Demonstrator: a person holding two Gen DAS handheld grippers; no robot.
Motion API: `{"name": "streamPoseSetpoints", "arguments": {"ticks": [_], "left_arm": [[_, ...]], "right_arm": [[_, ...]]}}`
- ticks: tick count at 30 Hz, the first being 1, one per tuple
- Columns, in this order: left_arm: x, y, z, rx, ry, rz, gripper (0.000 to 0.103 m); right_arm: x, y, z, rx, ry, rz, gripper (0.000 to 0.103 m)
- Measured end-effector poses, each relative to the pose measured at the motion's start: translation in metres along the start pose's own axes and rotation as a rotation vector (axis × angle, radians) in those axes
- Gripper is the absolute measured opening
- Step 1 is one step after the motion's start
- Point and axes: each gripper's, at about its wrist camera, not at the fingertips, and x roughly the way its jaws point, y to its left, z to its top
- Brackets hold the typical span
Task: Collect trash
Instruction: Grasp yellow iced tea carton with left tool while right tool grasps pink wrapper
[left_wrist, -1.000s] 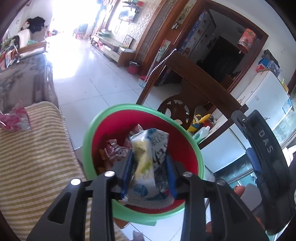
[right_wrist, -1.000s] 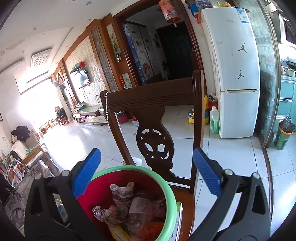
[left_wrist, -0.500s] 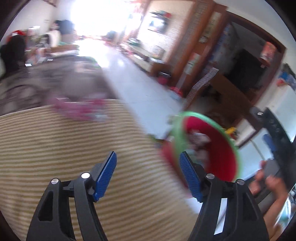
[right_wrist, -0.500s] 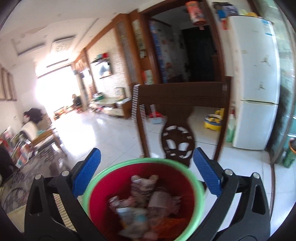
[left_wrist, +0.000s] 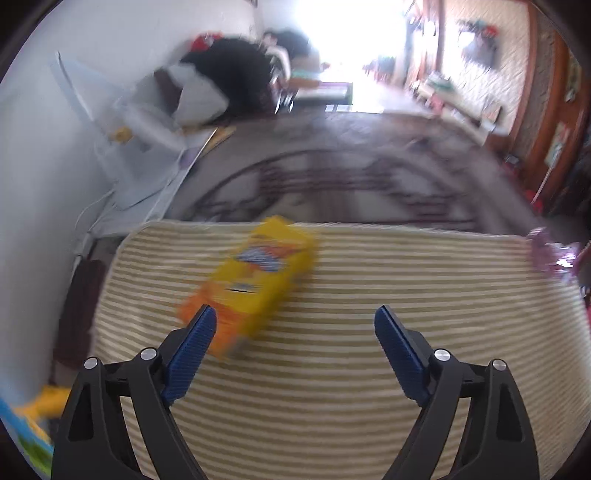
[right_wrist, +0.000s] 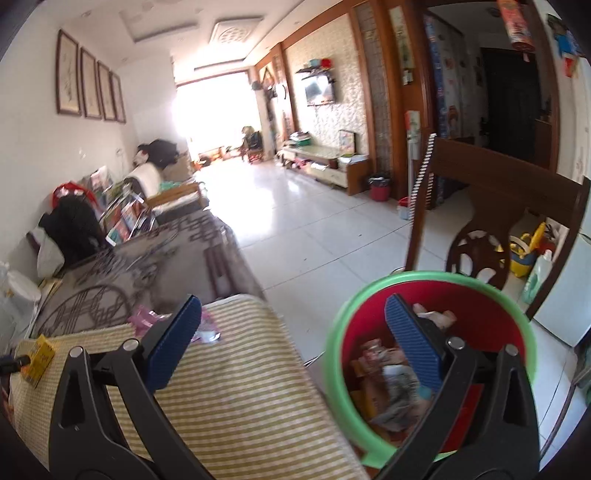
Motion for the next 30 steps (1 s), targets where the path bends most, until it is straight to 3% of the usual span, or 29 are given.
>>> {"name": "streamPoseSetpoints", "arguments": {"ticks": [4,6,10,14,19,21,23,29,30], "left_arm": [[0.044,0.024,0.012,0.024,0.138,-0.020,0.084],[0.062,0.026,0.015,0.070,0.175,0.010,0.087],[0.077,0.024,0.021,0.105,0.170,0.052,0.088],[0.084,0.032,0.027,0.043,0.179,-0.017,0.088],[0.095,0.027,0.023,0.030,0.193,-0.008,0.086],[0.091,0.021,0.017,0.050,0.154,0.024,0.077],[0.082,0.018,0.011,0.019,0.120,0.001,0.071],[0.021,0.014,-0.023,-0.226,-0.011,-0.077,0.065],[0.005,0.009,-0.034,-0.264,-0.035,-0.088,0.065]], "right_arm": [[0.010,0.023,-0.002,-0.045,0.026,0.014,0.098],[0.017,0.030,-0.004,-0.064,0.036,0.016,0.098],[0.037,0.047,-0.011,-0.105,0.094,0.048,0.098],[0.065,0.080,-0.018,-0.204,0.183,0.098,0.098],[0.093,0.137,-0.019,-0.477,0.218,0.155,0.098],[0.110,0.156,-0.022,-0.593,0.211,0.142,0.098],[0.134,0.173,-0.027,-0.671,0.265,0.158,0.098],[0.163,0.206,-0.056,-0.832,0.319,0.208,0.097],[0.165,0.208,-0.058,-0.843,0.316,0.202,0.089]]}}
